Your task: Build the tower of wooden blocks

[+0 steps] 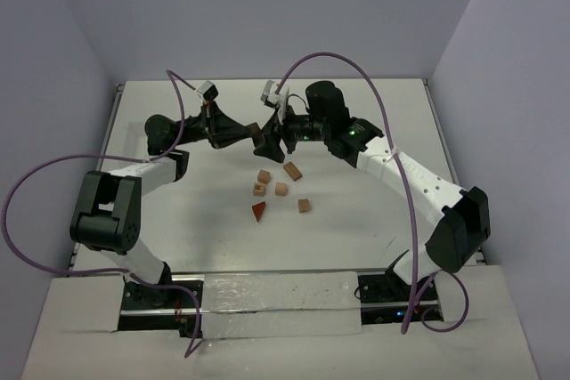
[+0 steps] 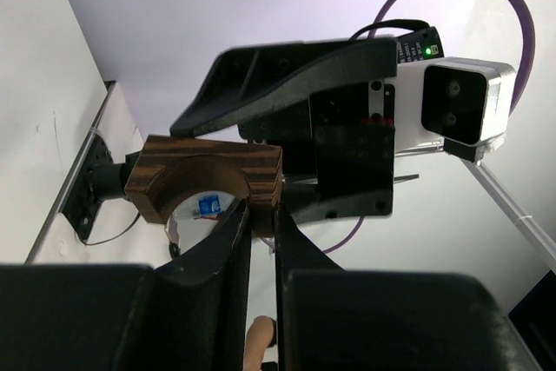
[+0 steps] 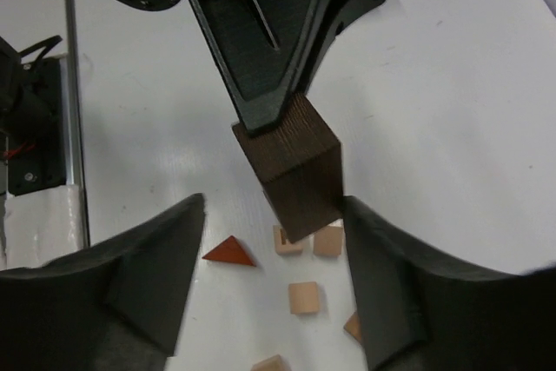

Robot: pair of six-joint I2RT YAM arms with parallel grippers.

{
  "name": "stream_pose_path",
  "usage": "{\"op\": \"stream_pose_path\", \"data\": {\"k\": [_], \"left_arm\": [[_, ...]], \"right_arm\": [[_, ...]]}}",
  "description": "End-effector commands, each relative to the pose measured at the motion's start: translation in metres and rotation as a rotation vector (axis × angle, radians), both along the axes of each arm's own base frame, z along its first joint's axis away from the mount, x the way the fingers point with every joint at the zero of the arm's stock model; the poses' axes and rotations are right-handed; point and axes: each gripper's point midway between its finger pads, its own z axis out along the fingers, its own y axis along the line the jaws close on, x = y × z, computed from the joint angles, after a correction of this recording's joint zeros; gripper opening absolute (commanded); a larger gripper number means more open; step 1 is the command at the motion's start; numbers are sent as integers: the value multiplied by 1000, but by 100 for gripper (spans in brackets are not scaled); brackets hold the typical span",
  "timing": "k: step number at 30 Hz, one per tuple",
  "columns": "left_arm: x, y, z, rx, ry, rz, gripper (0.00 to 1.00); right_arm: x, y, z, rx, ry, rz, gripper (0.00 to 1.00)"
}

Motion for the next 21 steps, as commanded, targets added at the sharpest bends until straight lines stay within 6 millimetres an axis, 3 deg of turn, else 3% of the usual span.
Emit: {"op": "stream_pose_path", "data": {"k": [1, 8, 13, 21], "left_arm": [[-45, 1, 43, -118, -391, -31, 0], [-47, 0, 41, -112, -396, -34, 0], [-43, 0, 39, -108, -395, -30, 0], [-40, 3, 43, -116, -405, -23, 0]], "right_arm": [[-8, 21, 26, 83, -32, 82, 76], [-7, 17, 22, 73, -32, 69, 79], [-16, 6, 21, 59, -22, 69, 76], [-30, -16, 8, 15, -7, 62, 81]]}}
